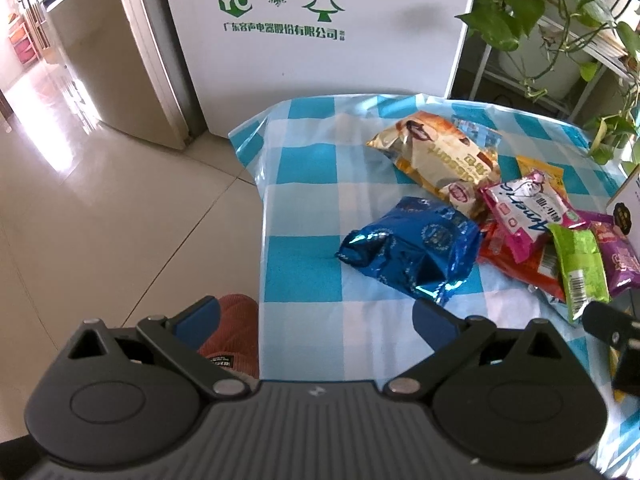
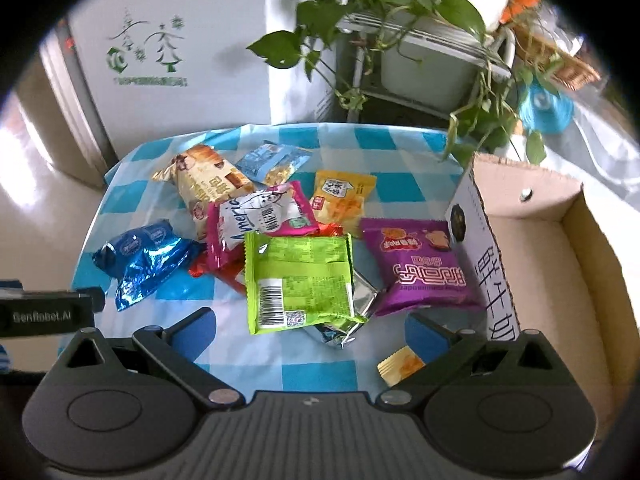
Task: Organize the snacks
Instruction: 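Move left tool toward blue foil bag while right tool approaches green snack bag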
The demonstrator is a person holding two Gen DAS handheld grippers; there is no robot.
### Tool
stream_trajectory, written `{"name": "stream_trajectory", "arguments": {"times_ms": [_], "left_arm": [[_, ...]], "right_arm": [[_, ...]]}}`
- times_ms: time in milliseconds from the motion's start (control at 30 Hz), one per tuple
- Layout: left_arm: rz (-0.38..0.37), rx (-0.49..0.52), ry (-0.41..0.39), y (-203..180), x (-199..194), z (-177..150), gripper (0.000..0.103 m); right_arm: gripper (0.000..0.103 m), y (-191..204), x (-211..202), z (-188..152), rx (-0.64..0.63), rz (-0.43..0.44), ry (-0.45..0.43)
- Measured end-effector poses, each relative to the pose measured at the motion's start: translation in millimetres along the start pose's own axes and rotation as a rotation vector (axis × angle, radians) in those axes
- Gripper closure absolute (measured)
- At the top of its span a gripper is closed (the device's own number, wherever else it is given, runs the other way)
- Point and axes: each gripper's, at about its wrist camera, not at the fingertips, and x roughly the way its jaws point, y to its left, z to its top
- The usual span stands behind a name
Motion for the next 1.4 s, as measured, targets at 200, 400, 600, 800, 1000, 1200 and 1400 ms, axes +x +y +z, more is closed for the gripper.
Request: {"name": "stream_trajectory", "arguments": {"times_ms": [200, 400, 600, 800, 1000, 1200, 1400], "left_arm": [[-0.009, 0.026, -0.009, -12, -2, -1, 0.001], [0.000, 0.052, -0.029, -23, -4, -3, 0.001], [0.005, 0.072, -0.044, -34, -6, -3, 0.001], [0.014, 0.087, -0.057, -41, -7, -4, 0.001], [0.030, 0.087, -0.067, -45, -8, -3, 0.002], [0.042, 0.093, -0.077, -47, -10, -4, 0.002], [0.044, 0.089, -0.082, -46, -11, -4, 0.003]], "right_arm": [[0.000, -10, 11, -1, 0.078, 0.022, 0.054], [0.000, -17, 15, 1, 0.112, 0.013, 0.049], [0.000, -13, 17, 1, 0.109, -0.011, 0.055], [0.000, -10, 16, 5, 0.084, -0.045, 0.060], [0.000, -12, 17, 4, 0.079, -0.041, 0.066], [0.000, -12, 17, 5, 0.084, -0.039, 0.062], [0.000, -12, 17, 4, 0.089, -0.034, 0.055]]}}
